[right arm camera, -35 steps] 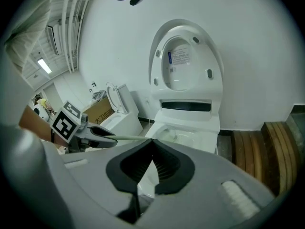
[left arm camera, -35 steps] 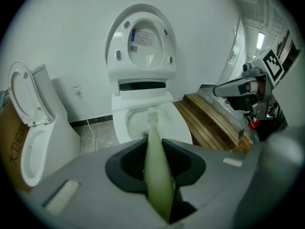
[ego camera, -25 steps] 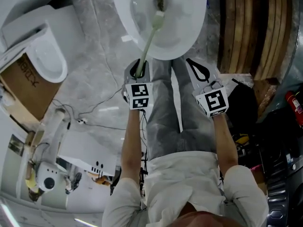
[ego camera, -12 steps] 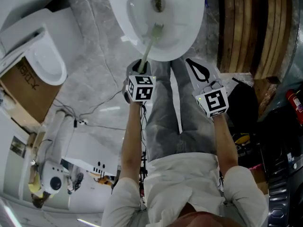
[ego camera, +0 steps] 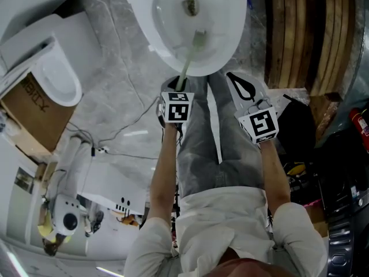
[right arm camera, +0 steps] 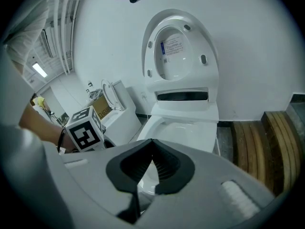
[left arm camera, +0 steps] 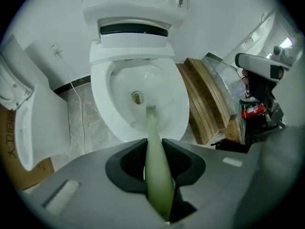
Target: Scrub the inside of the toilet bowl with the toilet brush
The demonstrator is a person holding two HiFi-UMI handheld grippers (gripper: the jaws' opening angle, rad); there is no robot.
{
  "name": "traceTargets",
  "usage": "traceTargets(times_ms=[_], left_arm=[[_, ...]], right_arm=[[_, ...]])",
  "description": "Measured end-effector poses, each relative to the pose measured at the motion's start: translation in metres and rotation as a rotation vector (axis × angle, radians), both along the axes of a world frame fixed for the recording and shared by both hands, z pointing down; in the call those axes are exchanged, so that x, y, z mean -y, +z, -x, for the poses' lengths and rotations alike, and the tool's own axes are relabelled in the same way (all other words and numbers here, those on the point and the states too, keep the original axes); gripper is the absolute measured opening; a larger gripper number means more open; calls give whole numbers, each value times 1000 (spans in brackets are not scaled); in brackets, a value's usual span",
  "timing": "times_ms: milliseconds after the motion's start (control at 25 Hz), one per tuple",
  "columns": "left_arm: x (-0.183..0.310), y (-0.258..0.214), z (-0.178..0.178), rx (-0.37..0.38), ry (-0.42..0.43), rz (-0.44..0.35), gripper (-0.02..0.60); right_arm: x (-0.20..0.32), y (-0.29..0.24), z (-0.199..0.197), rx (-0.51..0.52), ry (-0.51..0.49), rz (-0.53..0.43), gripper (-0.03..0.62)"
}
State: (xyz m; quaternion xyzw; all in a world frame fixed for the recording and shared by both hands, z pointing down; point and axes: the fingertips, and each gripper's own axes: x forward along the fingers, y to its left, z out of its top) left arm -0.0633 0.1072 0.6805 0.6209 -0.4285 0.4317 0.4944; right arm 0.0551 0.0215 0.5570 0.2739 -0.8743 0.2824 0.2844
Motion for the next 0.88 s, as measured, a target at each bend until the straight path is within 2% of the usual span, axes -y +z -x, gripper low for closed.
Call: traceTargets(times_ms=[280,560,720,880], left_arm=[[-3,9,-25,-126,-235,27,115],[1,22,-47,-227,-423,44,115],[4,29,-62,-268,-491,58,115],[15,34,-78,-292,-511,54,112]], right_arm=[[0,5,-2,1,1,17,4],[2,9,-5,-5,-3,25,3],[1,11,-6,-9,-1,35,4],[0,13,-7,-12,-2,38,3]])
